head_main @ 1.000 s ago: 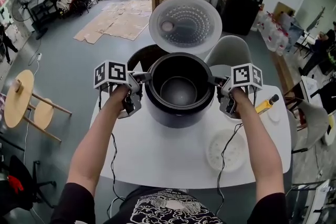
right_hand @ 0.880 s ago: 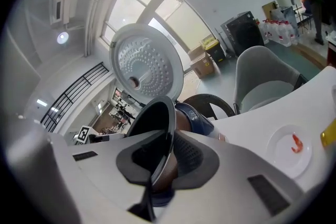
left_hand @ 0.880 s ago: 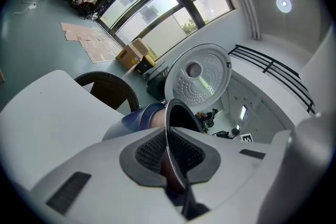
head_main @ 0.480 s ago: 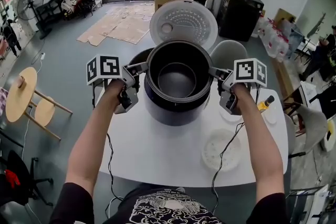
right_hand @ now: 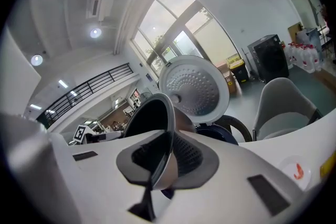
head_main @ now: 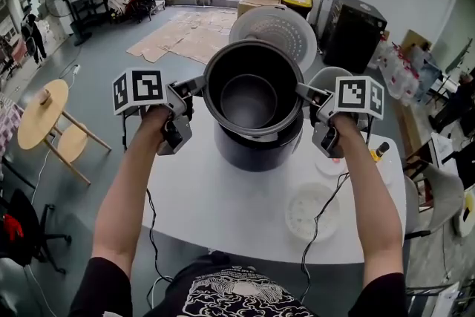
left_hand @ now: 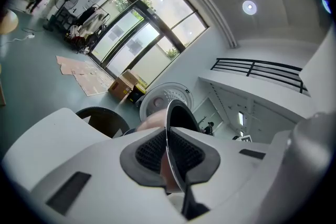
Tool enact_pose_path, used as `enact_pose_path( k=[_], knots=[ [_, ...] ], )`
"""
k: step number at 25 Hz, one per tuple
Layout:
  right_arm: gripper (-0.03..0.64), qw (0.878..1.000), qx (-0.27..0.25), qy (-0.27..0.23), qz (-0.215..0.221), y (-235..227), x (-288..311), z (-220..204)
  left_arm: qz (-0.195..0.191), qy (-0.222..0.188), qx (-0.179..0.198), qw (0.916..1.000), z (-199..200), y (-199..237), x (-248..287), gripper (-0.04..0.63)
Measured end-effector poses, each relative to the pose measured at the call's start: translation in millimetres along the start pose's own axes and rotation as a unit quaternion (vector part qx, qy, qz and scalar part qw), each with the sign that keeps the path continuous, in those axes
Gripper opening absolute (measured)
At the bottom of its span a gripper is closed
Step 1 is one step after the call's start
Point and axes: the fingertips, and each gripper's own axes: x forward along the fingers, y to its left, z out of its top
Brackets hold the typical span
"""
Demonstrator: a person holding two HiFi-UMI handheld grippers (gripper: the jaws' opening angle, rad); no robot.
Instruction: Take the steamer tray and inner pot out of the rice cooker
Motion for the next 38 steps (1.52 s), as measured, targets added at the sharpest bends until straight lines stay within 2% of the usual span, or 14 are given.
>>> enact_pose_path(
  k=[7,11,15,20,24,30,38],
  knots=[
    [0.058,0.998,-0.029,0.014,0.049,55.4,4.4,-19.9,0.029,-0.052,-0.002,0.9982,-4.5,-2.9,-71.6,0.028],
    [0.058,0.996,-0.041,0.028,0.073,94.8,15.0,-58.5,0.047,-0.075,-0.004,0.9960,-20.6,12.0,-130.1,0.028],
    [0.057,0.991,-0.055,0.052,0.108,122.0,23.1,-75.1,0.080,-0.104,-0.015,0.9913,-33.1,14.2,-170.5,0.028],
    [0.058,0.985,-0.065,0.083,0.139,186.9,32.6,-132.0,0.113,-0.129,-0.029,0.9846,-58.2,29.3,-261.5,0.028],
    [0.057,0.979,-0.064,0.110,0.158,187.6,42.0,-132.6,0.145,-0.136,-0.047,0.9788,-64.4,29.1,-267.2,0.029],
    [0.057,0.975,-0.057,0.138,0.164,184.8,49.2,-132.8,0.174,-0.130,-0.071,0.9735,-70.2,32.4,-266.3,0.028],
    [0.055,0.978,-0.029,0.162,0.130,176.2,51.9,-138.4,0.185,-0.089,-0.107,0.9728,-75.6,43.4,-258.5,0.029]
  ],
)
